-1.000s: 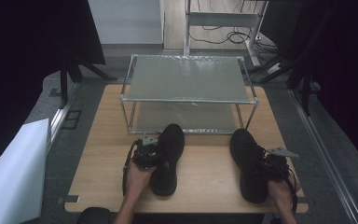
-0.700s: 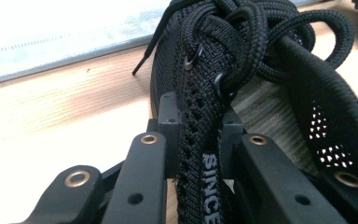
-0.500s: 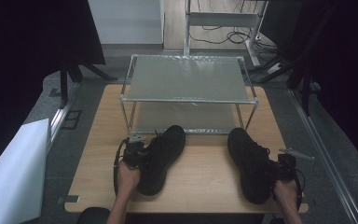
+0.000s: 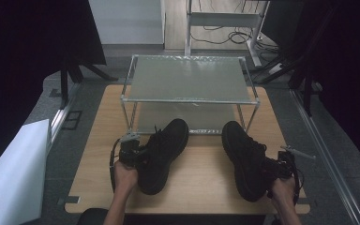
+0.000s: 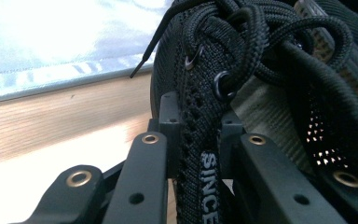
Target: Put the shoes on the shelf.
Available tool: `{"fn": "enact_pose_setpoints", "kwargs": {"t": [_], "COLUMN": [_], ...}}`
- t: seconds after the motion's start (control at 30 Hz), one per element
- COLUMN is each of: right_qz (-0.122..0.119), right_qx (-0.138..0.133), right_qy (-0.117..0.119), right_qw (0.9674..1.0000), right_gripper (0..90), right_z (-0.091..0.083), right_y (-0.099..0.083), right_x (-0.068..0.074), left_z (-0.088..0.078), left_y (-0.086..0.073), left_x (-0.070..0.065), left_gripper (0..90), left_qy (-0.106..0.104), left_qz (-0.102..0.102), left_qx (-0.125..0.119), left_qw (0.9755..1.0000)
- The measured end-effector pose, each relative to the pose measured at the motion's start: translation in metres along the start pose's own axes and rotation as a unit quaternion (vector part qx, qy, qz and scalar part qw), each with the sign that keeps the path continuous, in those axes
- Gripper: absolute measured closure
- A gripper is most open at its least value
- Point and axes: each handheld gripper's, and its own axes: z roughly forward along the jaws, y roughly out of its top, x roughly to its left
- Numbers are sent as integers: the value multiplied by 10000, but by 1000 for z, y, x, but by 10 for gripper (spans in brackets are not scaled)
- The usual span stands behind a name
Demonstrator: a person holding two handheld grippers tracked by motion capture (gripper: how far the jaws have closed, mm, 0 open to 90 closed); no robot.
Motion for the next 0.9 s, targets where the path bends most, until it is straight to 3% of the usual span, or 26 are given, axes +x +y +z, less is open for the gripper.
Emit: {"fn": "enact_pose_setpoints", "kwargs": {"t": [0.03, 0.1, 0.17, 0.37, 0.47, 0.5, 0.53, 0.57, 0.77, 0.83, 0.9], "right_qz": [36, 49, 103, 128, 186, 216, 216, 234, 324, 355, 422], "right_qx": [-61, -67, -40, -75, -90, -101, -101, -119, -161, -164, -196], "right_qy": [164, 223, 429, 665, 873, 959, 959, 1034, 1209, 1289, 1370], "right_qw": [9998, 9997, 9990, 9977, 9960, 9951, 9951, 9943, 9920, 9909, 9895], "right_gripper": [737, 737, 737, 737, 736, 736, 736, 736, 736, 736, 735], "right_z": [3, 3, 8, 14, 17, 18, 18, 19, 24, 25, 25], "right_y": [1, 1, 3, 5, 7, 8, 8, 10, 15, 17, 19], "right_x": [6, 8, 20, 35, 41, 44, 44, 47, 60, 63, 67], "left_z": [-2, -4, -7, -11, -14, -17, -17, -19, -27, -30, -32], "left_y": [1, 1, 2, 1, 1, 1, 1, 1, 4, 7, 9], "left_x": [-3, -5, -10, -17, -17, -16, -16, -15, -17, -20, -23], "left_gripper": [781, 781, 780, 780, 778, 778, 777, 777, 778, 778, 778], "left_qy": [-62, -103, -170, -303, -492, -619, -619, -684, -723, -767, -743], "left_qz": [-73, -148, -215, -344, -547, -692, -692, -786, -989, -1095, -1105], "left_qx": [-79, -142, -244, -438, -553, -634, -634, -722, -959, -1088, -1132], "left_qw": [9999, 9997, 9993, 9980, 9958, 9937, 9937, 9919, 9878, 9850, 9846]}}
